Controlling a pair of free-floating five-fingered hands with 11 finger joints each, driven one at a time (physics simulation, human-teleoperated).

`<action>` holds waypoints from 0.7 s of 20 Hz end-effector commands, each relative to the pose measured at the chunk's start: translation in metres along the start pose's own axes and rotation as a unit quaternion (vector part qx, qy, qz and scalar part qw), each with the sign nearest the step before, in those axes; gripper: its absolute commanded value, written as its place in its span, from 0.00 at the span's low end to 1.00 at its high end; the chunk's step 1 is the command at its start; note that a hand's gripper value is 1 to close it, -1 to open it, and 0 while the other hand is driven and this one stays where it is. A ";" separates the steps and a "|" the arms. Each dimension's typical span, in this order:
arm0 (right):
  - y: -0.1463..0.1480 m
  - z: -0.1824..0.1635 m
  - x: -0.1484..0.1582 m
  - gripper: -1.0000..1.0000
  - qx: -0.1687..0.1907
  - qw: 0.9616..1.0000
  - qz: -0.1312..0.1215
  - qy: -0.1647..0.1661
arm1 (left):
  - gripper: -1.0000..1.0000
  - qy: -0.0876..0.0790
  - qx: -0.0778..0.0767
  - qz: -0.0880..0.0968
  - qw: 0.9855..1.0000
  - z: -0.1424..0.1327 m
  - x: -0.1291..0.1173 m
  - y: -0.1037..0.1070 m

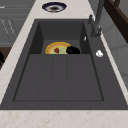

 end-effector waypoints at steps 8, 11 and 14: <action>0.000 0.000 0.000 0.50 0.000 1.000 0.000 0.000 | 1.00 -0.038 -0.013 -0.039 0.998 0.019 0.006 0.045; 0.000 0.000 0.000 0.50 0.000 1.000 0.000 0.000 | 1.00 -0.036 -0.005 -0.038 0.999 0.029 0.014 0.064; 0.000 0.000 0.000 0.50 0.000 1.000 0.000 0.000 | 1.00 -0.018 0.002 -0.028 0.999 0.042 0.028 0.084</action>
